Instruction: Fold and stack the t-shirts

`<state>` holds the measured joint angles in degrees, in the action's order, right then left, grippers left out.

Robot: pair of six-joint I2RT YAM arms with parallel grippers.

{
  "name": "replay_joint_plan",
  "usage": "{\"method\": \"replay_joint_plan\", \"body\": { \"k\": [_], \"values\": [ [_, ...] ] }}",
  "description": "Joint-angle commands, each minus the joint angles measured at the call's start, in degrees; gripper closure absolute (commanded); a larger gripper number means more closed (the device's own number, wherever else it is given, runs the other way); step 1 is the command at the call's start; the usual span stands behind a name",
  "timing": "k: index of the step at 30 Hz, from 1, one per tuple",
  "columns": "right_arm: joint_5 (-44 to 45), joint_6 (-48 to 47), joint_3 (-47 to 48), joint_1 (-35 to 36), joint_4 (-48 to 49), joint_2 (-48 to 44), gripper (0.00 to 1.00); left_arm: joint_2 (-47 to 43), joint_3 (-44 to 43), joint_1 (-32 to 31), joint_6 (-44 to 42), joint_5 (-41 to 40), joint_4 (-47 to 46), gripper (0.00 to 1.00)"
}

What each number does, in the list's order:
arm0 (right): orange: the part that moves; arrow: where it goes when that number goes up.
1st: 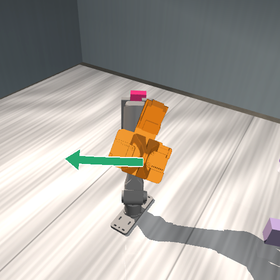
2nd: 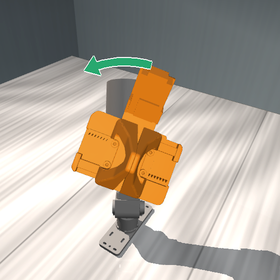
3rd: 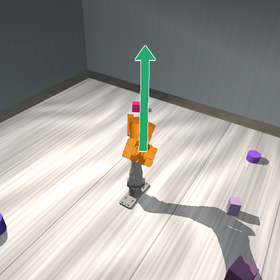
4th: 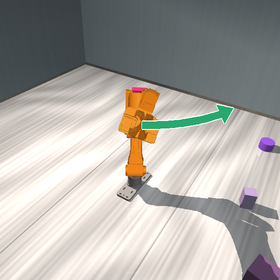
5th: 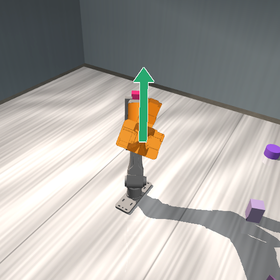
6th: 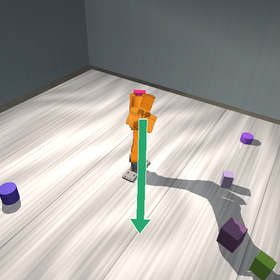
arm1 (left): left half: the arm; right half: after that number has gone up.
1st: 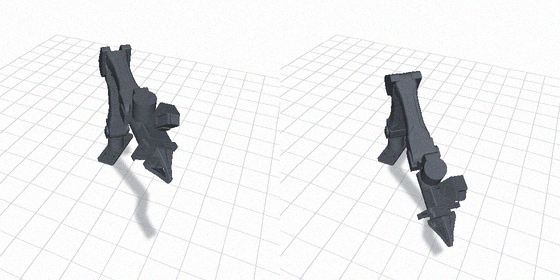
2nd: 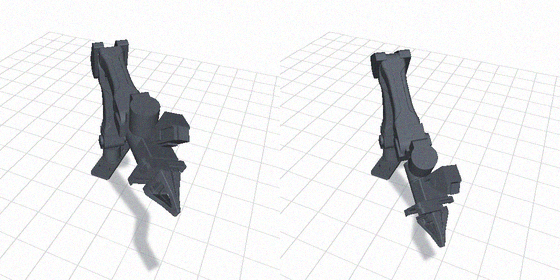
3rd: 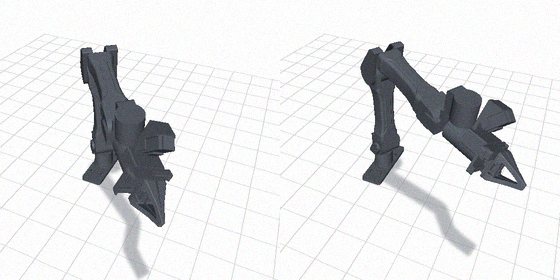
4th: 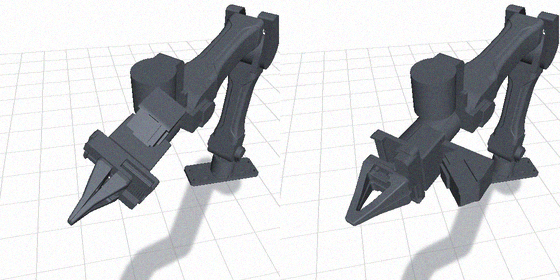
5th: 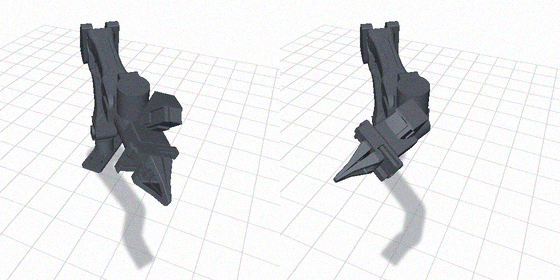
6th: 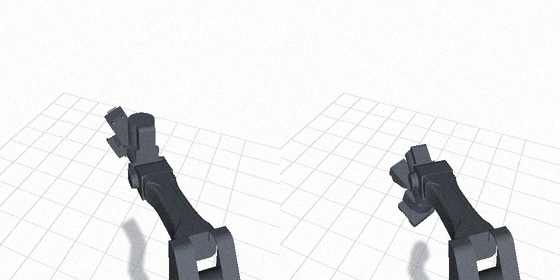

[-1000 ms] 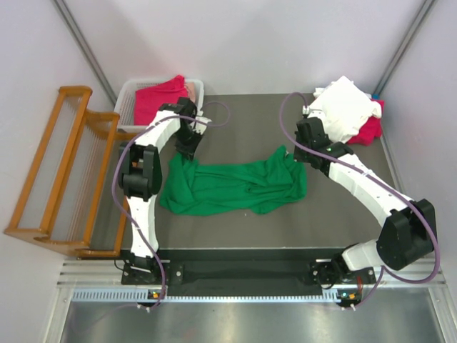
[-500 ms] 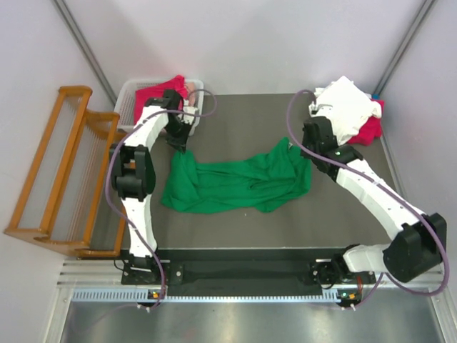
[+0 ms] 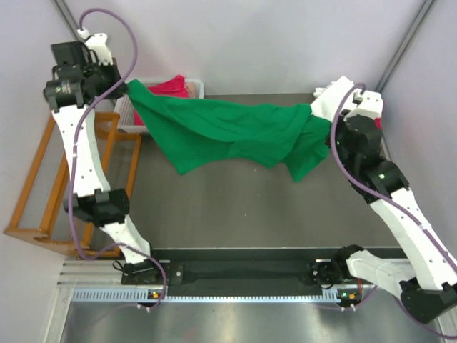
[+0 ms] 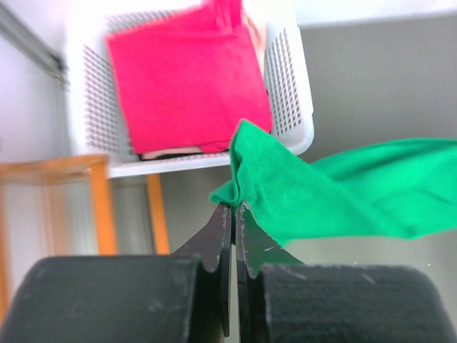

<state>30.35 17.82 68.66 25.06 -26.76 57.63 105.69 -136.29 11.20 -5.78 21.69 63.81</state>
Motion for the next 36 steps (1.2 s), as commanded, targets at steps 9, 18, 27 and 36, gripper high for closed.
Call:
{"method": "replay_joint_plan", "body": {
  "k": [9,18,27,36],
  "values": [
    [-5.9,2.1,11.5,-0.3,-14.4,-13.9,1.00,-17.7,1.7,-0.2,0.6,3.4,0.9,1.00],
    [-16.0,5.5,23.6,-0.3,-29.5,-15.9,1.00,-24.1,-5.0,-0.1,1.7,4.0,2.6,0.94],
    [-23.1,10.1,10.6,-0.3,-30.8,-14.2,1.00,-22.3,7.3,-0.2,-3.4,5.2,7.5,0.95],
    [-22.4,10.4,-5.6,-0.3,-31.6,-14.2,1.00,-16.7,14.9,-2.7,-10.7,1.3,13.5,0.95]
  ]
}}
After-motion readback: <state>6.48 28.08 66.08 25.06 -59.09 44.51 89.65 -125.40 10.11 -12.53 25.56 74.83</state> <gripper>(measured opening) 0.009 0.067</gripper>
